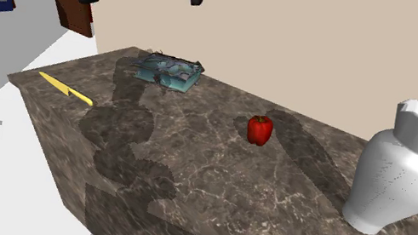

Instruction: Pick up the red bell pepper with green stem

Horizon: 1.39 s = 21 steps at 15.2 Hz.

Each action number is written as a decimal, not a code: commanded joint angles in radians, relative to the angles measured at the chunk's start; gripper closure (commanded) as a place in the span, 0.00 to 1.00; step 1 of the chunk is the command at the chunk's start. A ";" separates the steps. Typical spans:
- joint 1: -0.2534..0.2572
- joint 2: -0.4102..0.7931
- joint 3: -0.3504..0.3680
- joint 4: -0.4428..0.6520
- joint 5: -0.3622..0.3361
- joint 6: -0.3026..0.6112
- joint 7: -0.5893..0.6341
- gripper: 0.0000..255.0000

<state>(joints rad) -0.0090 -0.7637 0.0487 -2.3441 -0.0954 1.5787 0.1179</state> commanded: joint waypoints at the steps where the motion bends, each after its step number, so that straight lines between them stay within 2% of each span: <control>1: 0.000 0.000 0.000 0.000 0.000 0.000 0.000 0.00; 11: -0.048 0.282 -0.102 0.001 -0.075 0.264 -0.091 0.00; 21: -0.088 0.634 -0.184 0.134 -0.098 0.470 -0.180 0.00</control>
<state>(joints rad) -0.0945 -0.1790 -0.1285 -2.2456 -0.1960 2.0350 -0.0522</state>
